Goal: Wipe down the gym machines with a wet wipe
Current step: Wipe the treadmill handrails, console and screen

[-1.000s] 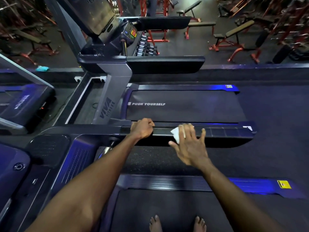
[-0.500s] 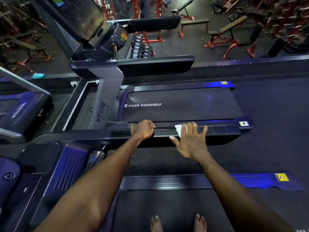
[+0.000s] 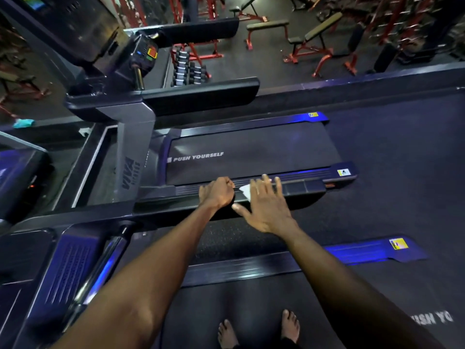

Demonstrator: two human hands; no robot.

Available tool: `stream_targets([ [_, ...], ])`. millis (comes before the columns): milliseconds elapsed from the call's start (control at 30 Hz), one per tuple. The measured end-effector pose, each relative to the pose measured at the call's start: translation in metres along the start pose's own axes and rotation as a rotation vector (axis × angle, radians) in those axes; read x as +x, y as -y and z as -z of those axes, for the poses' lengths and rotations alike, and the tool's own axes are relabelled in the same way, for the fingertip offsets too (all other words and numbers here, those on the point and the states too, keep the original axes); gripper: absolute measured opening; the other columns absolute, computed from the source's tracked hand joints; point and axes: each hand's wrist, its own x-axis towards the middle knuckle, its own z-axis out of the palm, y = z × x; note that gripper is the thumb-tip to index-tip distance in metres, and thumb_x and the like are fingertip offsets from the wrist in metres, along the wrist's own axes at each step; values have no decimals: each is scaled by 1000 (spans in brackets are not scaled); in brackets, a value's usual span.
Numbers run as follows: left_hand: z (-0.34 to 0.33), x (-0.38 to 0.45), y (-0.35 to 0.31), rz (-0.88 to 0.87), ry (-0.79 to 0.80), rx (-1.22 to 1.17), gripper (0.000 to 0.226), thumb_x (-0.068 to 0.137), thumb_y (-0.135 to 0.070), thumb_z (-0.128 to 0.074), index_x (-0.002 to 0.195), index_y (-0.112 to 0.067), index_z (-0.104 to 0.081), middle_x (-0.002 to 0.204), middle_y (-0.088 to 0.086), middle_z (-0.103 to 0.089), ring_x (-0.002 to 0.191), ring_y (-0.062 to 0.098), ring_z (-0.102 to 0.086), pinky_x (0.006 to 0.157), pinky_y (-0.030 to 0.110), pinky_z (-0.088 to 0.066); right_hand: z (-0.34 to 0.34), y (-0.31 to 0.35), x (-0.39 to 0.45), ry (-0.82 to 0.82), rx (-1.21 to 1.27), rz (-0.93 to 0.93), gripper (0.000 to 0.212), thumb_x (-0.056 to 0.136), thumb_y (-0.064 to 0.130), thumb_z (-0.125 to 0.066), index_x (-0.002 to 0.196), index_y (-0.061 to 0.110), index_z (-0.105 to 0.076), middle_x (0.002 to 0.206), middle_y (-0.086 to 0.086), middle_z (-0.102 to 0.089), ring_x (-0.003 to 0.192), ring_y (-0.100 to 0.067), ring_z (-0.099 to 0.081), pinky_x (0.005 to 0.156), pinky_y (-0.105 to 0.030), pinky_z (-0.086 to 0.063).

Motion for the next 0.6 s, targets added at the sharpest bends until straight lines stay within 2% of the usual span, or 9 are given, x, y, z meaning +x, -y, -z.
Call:
stream_targets([
  [67, -5, -1, -12, -22, 4, -1, 28, 97, -26, -41, 107, -30, -68, 116, 0, -71, 114, 24, -62, 98, 37, -38, -8, -1, -13, -23, -33, 119, 102, 87, 78, 1, 158, 5, -3, 166, -15, -4, 153, -29, 7, 121, -58, 7],
  [133, -10, -2, -21, -36, -4, 7, 28, 97, -24, -41, 107, -31, -67, 116, 1, -71, 113, 25, -62, 98, 37, -38, -20, -27, -30, -108, -57, 144, 93, 94, 74, -7, 159, 7, -6, 167, -13, -7, 154, -27, 4, 121, -60, 1],
  [200, -14, -2, -24, -34, -26, 17, 29, 97, -22, -41, 109, -31, -66, 116, 3, -71, 112, 26, -63, 99, 37, -37, -22, -61, -35, -170, -72, 17, 93, 93, 72, -10, 157, 6, -17, 164, -14, -19, 153, -28, -8, 119, -63, -4],
  [233, -15, -2, -25, -27, -32, 21, 29, 97, -22, -41, 108, -31, -66, 116, 3, -71, 111, 27, -63, 99, 37, -37, -18, -72, -32, -150, -73, -67, 94, 92, 73, -7, 156, 5, -20, 163, -14, -21, 153, -29, -11, 118, -65, -3],
  [333, -18, -2, -34, -14, -31, 31, 28, 96, -22, -42, 107, -31, -65, 116, 4, -71, 111, 27, -63, 100, 39, -39, -5, -66, -13, -30, -28, -182, 97, 90, 73, 1, 156, 3, -14, 163, -16, -16, 152, -32, -5, 117, -65, 6],
  [433, -25, -4, -53, -37, -14, 30, 26, 96, -24, -41, 106, -30, -65, 116, 3, -71, 111, 27, -63, 96, 38, -40, -7, -49, -16, -69, -33, -12, 93, 94, 71, -3, 157, 3, -10, 165, -17, -12, 153, -33, -2, 117, -64, 10],
  [500, -30, -4, -65, -58, -15, 33, 26, 96, -24, -41, 105, -30, -64, 115, 3, -71, 110, 27, -63, 94, 38, -41, -18, -66, -29, -134, -65, 99, 89, 96, 70, -6, 157, 6, -13, 165, -14, -15, 153, -30, -5, 118, -65, 5],
  [600, -37, -5, -76, -58, -34, 50, 27, 96, -24, -41, 107, -29, -64, 115, 3, -71, 110, 28, -63, 96, 38, -40, -20, -108, -32, -195, -84, 19, 85, 96, 68, -12, 155, 7, -23, 161, -11, -27, 152, -28, -17, 116, -68, -6],
])
